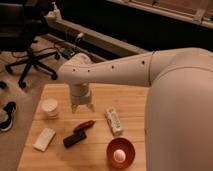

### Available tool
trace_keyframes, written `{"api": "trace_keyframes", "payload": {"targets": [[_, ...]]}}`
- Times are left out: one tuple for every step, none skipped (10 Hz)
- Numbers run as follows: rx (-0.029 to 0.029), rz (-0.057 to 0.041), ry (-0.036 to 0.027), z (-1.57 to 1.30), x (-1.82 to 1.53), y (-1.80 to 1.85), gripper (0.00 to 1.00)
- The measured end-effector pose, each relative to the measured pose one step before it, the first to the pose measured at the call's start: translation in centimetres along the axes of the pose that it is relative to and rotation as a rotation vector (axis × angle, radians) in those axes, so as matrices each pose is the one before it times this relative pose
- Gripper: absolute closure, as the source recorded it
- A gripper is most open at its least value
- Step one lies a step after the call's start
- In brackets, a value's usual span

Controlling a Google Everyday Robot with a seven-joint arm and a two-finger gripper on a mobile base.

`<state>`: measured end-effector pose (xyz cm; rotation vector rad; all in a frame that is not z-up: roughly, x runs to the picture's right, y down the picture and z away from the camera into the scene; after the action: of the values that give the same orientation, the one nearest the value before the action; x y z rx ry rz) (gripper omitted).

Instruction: Push the eraser across the table

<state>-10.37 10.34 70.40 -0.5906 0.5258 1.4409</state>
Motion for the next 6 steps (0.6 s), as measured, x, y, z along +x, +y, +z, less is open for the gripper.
{"api": "trace_keyframes", "payload": {"targets": [[-0.00406,-0.00271,0.00241,0.184,0.106,0.075,0.35],[-0.01029,-0.01257,0.01793,0.872,0.522,0.242,0.35],[-0.01558,-0.01963,0.03480,1.200,0.951,0.511,0.35],[-0.01585,-0.01998,0.03403,1.177,0.928,0.623,0.35],[-0.01290,-0.01319,0.02578,0.958,0.713,0.395,0.35],[-0.01909,-0.01665,0.03129,1.106,0.941,0.544,0.35]]}}
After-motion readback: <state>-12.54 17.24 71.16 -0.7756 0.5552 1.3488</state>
